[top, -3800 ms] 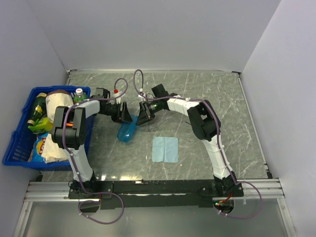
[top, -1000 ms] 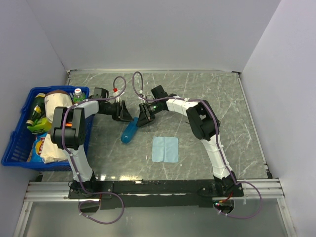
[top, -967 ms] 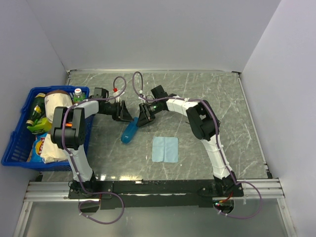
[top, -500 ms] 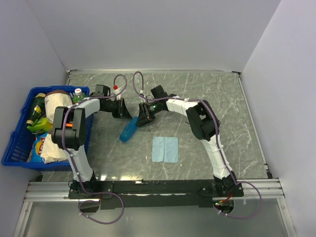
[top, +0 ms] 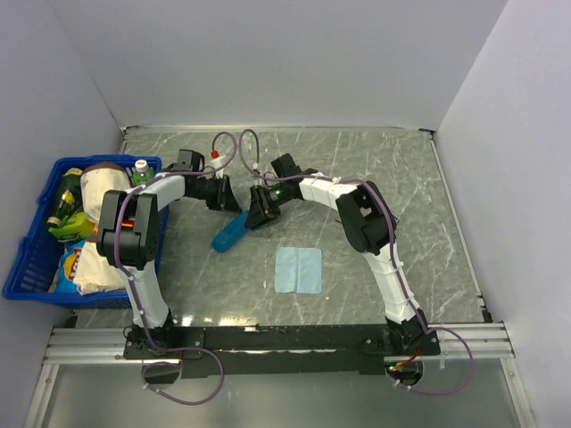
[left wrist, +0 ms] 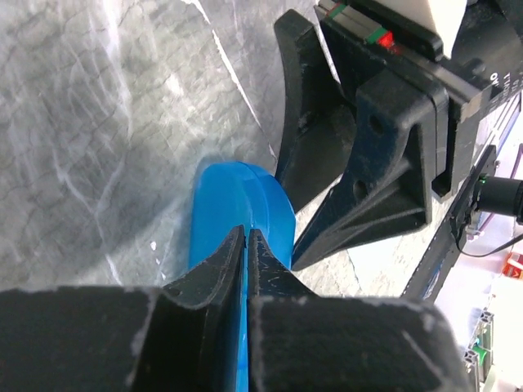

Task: Organize the sunglasses
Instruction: Close the opened sunglasses case at the center of the board.

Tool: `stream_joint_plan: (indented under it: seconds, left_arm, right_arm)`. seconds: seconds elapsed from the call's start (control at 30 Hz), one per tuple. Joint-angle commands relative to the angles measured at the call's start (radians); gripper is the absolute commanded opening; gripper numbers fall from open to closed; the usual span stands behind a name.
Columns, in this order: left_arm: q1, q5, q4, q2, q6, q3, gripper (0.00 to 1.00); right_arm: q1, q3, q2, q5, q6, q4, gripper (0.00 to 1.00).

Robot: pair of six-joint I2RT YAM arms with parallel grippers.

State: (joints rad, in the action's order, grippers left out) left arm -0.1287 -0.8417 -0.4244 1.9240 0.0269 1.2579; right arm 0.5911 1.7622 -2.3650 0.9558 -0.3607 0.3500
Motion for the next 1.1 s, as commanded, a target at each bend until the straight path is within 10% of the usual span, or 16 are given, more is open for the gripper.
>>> stream_joint_plan:
  seconds: [0.0, 0.5, 1.07]
  left_arm:
    - [-0.080, -0.085, -0.157, 0.047, -0.016, -0.018, 0.10]
    - [0.011, -0.071, -0.168, 0.018, -0.016, 0.024, 0.14]
    - [0.029, -0.008, -0.364, -0.020, -0.168, 0.023, 0.13]
  right_arm:
    - [-0.008, 0.053, 0.004, -0.160, 0.005, -0.092, 0.47]
    - [-0.017, 0.008, 0.052, -0.071, 0.019, -0.131, 0.65]
    - [0.024, -0.006, 0.049, -0.025, -0.032, -0.166, 0.43]
